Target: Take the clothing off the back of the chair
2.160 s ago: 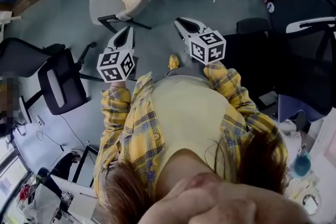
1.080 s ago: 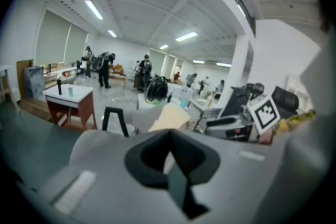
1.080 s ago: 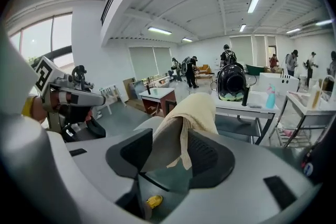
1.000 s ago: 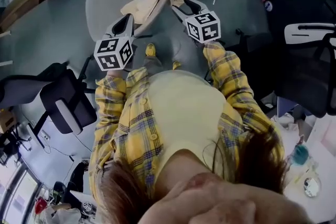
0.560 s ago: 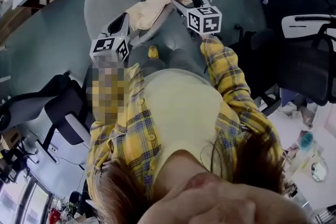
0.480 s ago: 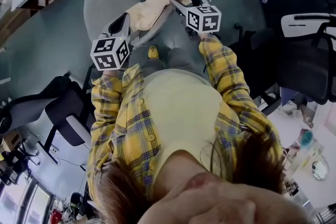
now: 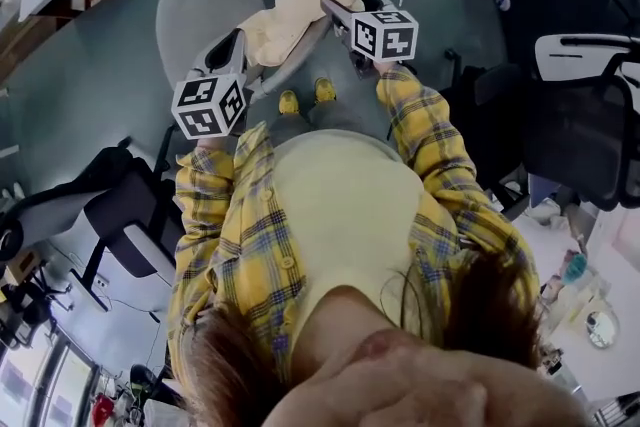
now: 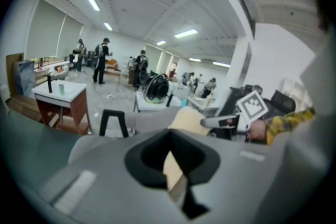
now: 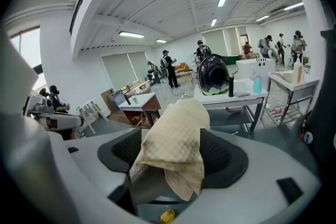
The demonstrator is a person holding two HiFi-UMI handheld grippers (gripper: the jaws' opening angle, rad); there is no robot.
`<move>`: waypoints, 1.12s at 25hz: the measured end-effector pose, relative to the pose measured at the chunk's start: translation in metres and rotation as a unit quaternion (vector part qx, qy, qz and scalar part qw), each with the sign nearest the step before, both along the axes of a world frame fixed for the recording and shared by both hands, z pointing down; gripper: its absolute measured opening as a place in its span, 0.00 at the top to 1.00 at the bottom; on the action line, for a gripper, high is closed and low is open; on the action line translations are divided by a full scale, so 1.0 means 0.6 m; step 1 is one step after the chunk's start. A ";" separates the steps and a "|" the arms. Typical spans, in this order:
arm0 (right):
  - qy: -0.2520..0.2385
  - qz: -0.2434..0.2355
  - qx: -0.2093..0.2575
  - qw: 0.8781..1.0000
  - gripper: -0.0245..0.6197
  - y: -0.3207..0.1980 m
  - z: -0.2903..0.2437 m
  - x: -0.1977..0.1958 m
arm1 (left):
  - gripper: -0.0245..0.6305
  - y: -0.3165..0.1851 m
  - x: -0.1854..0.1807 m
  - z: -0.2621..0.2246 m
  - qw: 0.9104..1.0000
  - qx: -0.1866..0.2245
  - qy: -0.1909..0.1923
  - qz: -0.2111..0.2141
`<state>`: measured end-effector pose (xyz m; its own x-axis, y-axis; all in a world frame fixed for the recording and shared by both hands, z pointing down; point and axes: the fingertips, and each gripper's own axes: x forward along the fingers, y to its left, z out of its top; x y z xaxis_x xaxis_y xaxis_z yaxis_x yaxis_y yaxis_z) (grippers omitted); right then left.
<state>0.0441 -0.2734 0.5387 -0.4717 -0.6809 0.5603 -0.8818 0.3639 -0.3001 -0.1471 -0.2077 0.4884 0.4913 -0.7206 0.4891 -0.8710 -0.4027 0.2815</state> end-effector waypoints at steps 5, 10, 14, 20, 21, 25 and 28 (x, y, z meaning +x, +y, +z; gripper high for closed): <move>-0.002 -0.023 -0.019 1.000 0.47 -0.019 0.019 -0.016 | 0.96 -0.015 0.036 -0.006 1.000 0.005 -0.003 0.002; 0.031 -0.047 -0.017 0.998 0.47 -0.025 0.032 -0.026 | 0.96 -0.018 0.055 -0.004 1.000 0.000 -0.010 -0.006; 0.072 -0.056 0.000 0.996 0.47 -0.024 0.041 -0.034 | 0.96 -0.019 0.058 -0.003 1.000 -0.002 -0.014 -0.016; 0.103 -0.056 0.002 0.993 0.47 -0.028 0.047 -0.034 | 0.96 -0.016 0.056 0.002 1.000 -0.007 -0.017 -0.025; 0.107 -0.052 0.001 0.993 0.47 -0.028 0.047 -0.032 | 0.96 -0.014 0.055 0.002 0.999 -0.007 -0.017 -0.026; 0.119 -0.041 -0.002 0.992 0.47 -0.028 0.044 -0.030 | 0.96 -0.008 0.048 0.000 0.999 -0.008 -0.018 -0.027; 0.133 -0.040 0.001 0.990 0.47 -0.028 0.043 -0.031 | 0.96 -0.005 0.041 -0.004 0.999 -0.006 -0.017 -0.028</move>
<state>0.0256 -0.2899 0.5648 -0.3604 -0.6481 0.6708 -0.8979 0.4358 -0.0614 -0.1225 -0.2108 0.4861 0.4338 -0.7397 0.5144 -0.9010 -0.3503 0.2561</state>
